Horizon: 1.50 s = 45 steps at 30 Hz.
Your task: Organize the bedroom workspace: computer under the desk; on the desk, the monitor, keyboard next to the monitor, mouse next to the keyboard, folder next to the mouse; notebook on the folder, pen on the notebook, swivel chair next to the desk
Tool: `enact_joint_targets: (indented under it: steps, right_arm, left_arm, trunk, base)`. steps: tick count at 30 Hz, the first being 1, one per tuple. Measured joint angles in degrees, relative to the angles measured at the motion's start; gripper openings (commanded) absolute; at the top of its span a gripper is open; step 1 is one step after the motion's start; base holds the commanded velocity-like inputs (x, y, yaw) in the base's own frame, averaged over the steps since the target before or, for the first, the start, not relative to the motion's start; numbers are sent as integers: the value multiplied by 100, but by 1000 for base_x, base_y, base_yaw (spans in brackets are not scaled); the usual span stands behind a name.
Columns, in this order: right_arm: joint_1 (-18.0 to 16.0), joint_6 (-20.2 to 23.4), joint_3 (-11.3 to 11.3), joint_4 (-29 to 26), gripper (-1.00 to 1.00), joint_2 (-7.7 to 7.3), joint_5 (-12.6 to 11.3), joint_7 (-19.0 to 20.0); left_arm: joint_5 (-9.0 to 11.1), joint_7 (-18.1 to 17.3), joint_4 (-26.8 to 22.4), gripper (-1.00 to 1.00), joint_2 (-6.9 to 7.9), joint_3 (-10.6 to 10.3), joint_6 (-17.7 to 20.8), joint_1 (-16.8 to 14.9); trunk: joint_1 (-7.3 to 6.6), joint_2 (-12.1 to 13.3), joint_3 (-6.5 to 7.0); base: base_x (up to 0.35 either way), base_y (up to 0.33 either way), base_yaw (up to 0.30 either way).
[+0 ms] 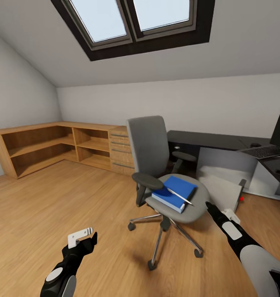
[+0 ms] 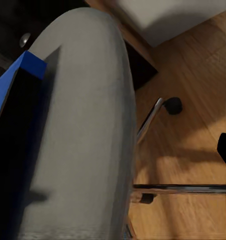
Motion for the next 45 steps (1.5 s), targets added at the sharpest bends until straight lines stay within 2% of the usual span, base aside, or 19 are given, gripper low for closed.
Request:
enact_joint_targets:
  steps: [14,35,45]
  right_arm:
    - [0,8,1,11,100,19,-2,0]
    - [0,8,5,42,100,25,-2,1]
    - [-1,8,4,38,100,26,-1,9]
  left_arm:
    - [1,3,0,100,0,0,2,0]
    - [1,5,0,100,7,0,2,0]
    - [-4,7,-1,100,7,1,-6,1]
  trunk:
    - [-3,0,-3]
    - [-3,0,-178]
    - [-3,0,-187]
  base:
    - [-63,0,0]
    - [0,0,0]
    - [0,0,93]
